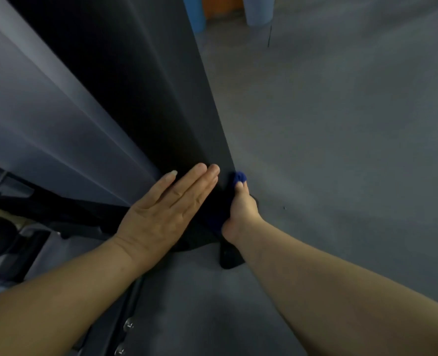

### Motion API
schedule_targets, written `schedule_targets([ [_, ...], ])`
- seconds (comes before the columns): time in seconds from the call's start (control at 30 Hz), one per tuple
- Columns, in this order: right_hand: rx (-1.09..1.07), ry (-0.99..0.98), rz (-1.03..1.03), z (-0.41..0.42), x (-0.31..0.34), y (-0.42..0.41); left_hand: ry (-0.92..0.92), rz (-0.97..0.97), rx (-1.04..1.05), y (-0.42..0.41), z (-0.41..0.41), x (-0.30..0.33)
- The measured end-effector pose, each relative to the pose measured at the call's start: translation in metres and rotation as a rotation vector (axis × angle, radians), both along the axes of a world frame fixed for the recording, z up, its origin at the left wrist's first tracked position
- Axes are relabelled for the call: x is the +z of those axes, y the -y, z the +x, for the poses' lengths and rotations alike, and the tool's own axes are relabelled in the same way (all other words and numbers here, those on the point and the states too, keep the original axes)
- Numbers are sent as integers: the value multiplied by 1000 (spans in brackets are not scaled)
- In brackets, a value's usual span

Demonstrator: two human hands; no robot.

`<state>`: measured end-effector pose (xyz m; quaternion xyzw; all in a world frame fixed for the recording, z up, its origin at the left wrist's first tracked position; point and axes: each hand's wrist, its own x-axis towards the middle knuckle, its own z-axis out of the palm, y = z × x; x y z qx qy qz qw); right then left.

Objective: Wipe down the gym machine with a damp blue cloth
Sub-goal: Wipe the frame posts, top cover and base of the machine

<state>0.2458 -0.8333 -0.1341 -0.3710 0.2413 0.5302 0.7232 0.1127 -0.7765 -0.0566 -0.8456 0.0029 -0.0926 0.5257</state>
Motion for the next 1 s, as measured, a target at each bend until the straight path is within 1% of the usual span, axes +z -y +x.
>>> schedule_targets([
  [0.07, 1, 7, 36, 5, 7, -6, 2, -30, -68, -2, 0, 15],
  [0.1, 5, 26, 90, 6, 15, -10, 21, -32, -91, -5, 0, 24],
  [0.17, 23, 84, 179, 6, 29, -11, 40, -13, -105, -13, -1, 43],
  [0.2, 27, 95, 193, 6, 30, -7, 20, 4, -100, -15, -2, 50],
  [0.27, 18, 72, 171, 11, 24, 2, -43, 9, -93, -16, -2, 60],
  [0.3, 30, 95, 151, 14, 24, 5, -62, 7, -100, -15, -2, 63],
  [0.47, 27, 446, 192, 33, 54, -1, -120, 74, -135, -17, 7, 72],
  [0.5, 43, 462, 163, 33, 50, 1, -127, 94, -126, -17, 7, 72],
  [0.6, 117, 422, 34, 20, 33, 10, -155, 112, -98, -14, 4, 71],
  [0.67, 142, 442, 99, 18, 39, 8, -170, 108, -118, -15, 4, 73],
  [0.73, 74, 520, 224, 27, 59, 5, -180, 92, -162, -18, 4, 79],
  [0.8, 8, 639, 313, 33, 72, 3, -186, 59, -205, -20, 4, 88],
  [0.87, 18, 692, 288, 27, 63, 5, -171, 39, -206, -20, 2, 101],
  [0.93, 34, 693, 276, 18, 58, 10, -128, 94, -173, -22, 1, 113],
  [1.0, 25, 737, 379, 20, 82, 10, -120, 157, -154, -24, 1, 120],
])
